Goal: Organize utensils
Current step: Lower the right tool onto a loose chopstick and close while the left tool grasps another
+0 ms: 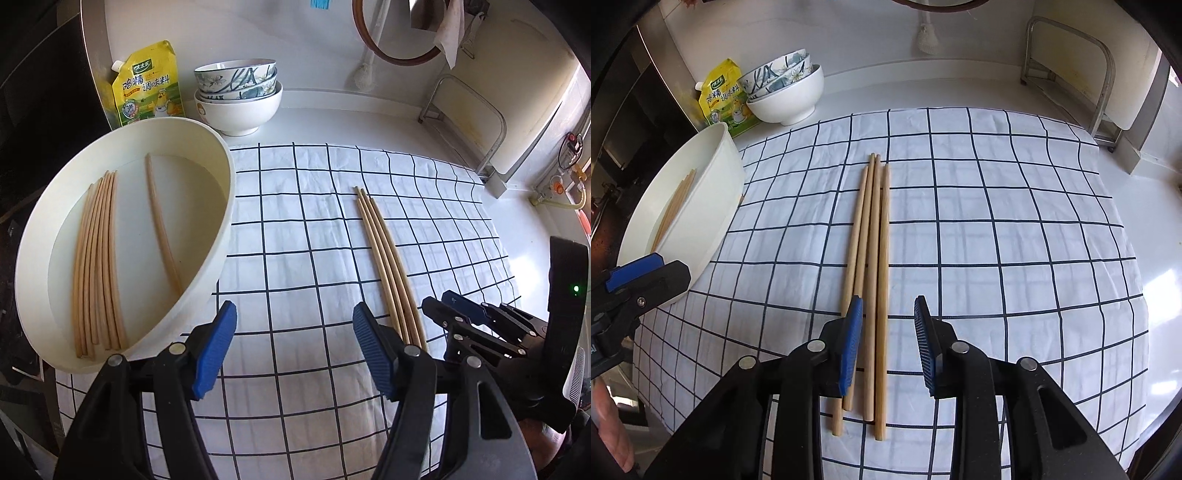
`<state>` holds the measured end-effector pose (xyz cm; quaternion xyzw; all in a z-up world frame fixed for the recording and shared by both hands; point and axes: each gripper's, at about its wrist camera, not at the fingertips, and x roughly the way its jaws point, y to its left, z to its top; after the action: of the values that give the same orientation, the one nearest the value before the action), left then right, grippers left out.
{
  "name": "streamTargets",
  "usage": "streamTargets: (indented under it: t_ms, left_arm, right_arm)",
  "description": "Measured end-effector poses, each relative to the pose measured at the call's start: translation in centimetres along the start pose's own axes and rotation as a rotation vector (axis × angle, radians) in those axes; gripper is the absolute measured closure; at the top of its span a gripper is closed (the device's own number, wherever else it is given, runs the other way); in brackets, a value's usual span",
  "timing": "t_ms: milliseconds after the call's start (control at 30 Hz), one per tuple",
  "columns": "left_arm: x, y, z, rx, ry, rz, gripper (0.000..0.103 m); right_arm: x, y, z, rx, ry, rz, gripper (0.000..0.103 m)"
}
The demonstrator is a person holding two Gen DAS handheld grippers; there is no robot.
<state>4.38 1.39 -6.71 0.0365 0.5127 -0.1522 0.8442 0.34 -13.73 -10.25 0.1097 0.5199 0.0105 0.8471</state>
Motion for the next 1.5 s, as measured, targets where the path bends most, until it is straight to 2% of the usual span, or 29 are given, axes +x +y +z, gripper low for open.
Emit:
streamTargets:
  t_ms: [267,667,733,800,867,1367,1500]
  left_arm:
    - [0.6,-0.8,-0.6,-0.001,0.000,-0.009,0.039]
    - [1.8,-1.8,-1.2,-0.025,0.021,0.013,0.039]
    - [2.0,-2.2,-1.2,-0.026,0.023,0.019,0.037]
    - [2.4,-2.5,-1.2,-0.030,0.025,0.019,0.037]
    - [2.8,-3.0,-1.2,-0.026,0.034,0.022,0.037]
    - [6.9,-6.9,-1.4,0.019,0.077,0.003,0.037]
    - [7.3,-6.9,-1.3,0.020,0.062,0.018,0.032]
  right_arm:
    - [1.4,-0.4,-0.2,-0.007,0.000,-0.010,0.075]
    - [2.4,0.4,-0.3,-0.110,0.006,-0.022,0.075]
    - [2.4,0.5,-0.3,-0.120,0.004,-0.012,0.082]
    - [2.5,0.5,-0.3,-0.133,0.003,-0.012,0.092]
    - [2.5,0.2,-0.3,-0.137,0.004,-0.004,0.096]
    - [0.8,-6.0,-1.6,-0.027,0.006,-0.004,0.097]
    - [0.5,-6.7,-1.7,-0.009,0.012,0.010,0.096]
